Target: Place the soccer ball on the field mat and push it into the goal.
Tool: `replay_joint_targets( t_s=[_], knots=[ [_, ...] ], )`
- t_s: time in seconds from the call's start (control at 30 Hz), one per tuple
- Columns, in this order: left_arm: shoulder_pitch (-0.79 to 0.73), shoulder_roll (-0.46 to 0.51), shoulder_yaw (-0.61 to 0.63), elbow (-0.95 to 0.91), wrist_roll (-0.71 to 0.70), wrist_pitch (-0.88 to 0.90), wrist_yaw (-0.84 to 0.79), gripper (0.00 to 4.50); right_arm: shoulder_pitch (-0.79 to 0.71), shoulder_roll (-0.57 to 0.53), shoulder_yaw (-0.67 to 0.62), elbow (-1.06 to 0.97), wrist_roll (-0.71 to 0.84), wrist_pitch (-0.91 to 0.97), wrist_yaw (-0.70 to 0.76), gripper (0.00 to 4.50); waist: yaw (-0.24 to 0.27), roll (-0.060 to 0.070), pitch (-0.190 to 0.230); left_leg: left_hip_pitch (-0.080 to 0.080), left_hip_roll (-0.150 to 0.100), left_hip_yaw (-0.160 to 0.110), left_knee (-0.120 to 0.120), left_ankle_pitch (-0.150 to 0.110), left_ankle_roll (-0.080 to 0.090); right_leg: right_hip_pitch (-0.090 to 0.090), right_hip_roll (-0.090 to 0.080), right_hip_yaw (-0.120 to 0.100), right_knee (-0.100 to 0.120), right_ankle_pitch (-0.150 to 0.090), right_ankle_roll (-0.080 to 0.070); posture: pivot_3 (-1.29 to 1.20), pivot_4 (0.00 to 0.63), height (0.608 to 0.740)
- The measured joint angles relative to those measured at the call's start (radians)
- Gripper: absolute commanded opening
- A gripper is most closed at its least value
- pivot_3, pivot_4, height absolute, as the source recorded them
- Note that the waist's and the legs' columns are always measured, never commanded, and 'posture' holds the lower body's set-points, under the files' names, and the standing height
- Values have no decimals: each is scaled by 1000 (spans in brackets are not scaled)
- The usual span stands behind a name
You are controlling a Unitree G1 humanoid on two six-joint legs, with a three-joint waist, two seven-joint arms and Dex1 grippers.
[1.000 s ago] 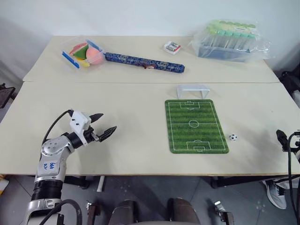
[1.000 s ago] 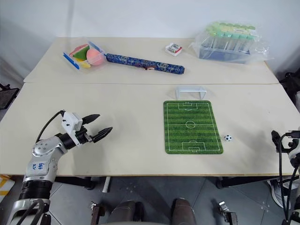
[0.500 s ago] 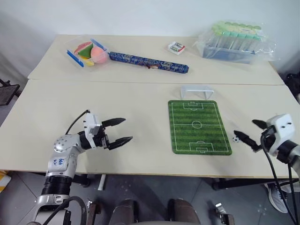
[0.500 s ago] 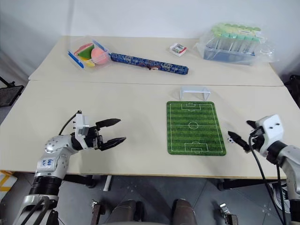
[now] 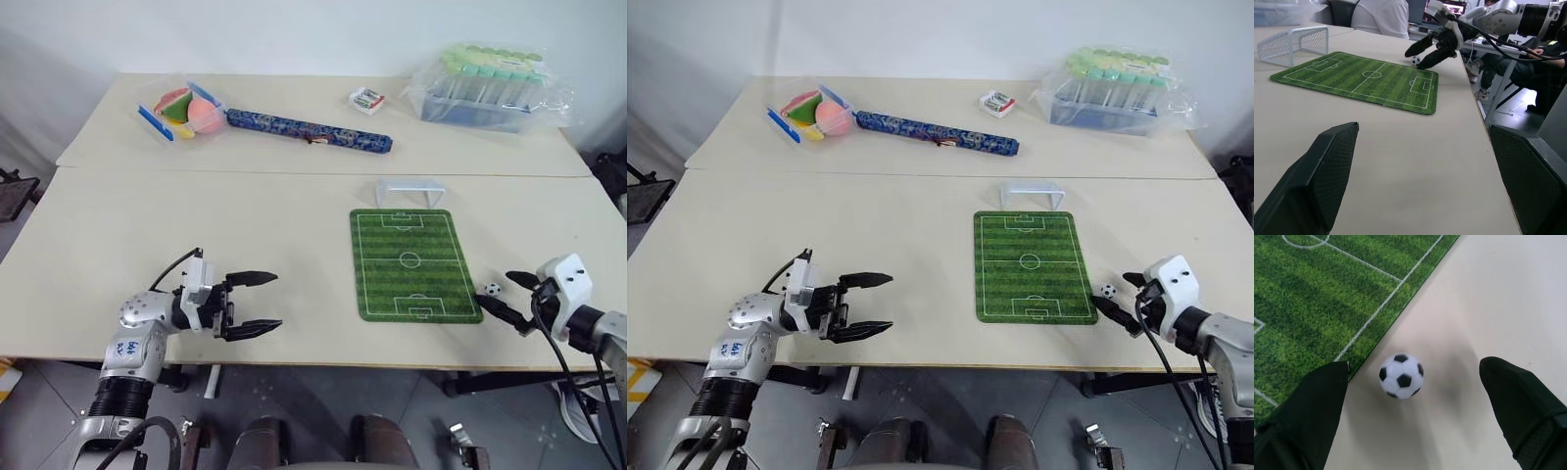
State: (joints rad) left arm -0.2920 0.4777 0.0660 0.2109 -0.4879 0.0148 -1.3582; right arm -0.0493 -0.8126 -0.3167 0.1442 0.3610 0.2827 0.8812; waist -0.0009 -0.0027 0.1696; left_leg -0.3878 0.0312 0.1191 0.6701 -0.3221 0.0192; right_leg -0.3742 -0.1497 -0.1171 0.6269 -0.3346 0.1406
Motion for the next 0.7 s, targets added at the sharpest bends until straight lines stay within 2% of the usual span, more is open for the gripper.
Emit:
replay_joint_targets(
  t_s=[0.3, 0.5, 0.7],
  knots=[
    [-17, -17, 0, 4, 0, -22, 4, 4500, 0, 23, 3, 3, -8, -16, -3, 840, 0, 0, 0, 0, 0, 0, 0, 0, 0, 0, 0, 0, 0, 0, 0, 0, 150, 740],
    [-17, -19, -1, 13, 0, -42, -21, 4500, 37, 21, -2, -71, -6, 10, -12, 841, 0, 0, 0, 0, 0, 0, 1, 0, 0, 0, 0, 0, 0, 0, 0, 0, 150, 740],
    [-10, -28, 0, 45, 1, -102, -54, 4500, -1, -19, 46, -383, 71, 135, 34, 841, -3, 0, 0, 0, 1, -1, 1, 0, 0, 0, 1, 0, 0, 0, 0, 0, 150, 740]
  ],
)
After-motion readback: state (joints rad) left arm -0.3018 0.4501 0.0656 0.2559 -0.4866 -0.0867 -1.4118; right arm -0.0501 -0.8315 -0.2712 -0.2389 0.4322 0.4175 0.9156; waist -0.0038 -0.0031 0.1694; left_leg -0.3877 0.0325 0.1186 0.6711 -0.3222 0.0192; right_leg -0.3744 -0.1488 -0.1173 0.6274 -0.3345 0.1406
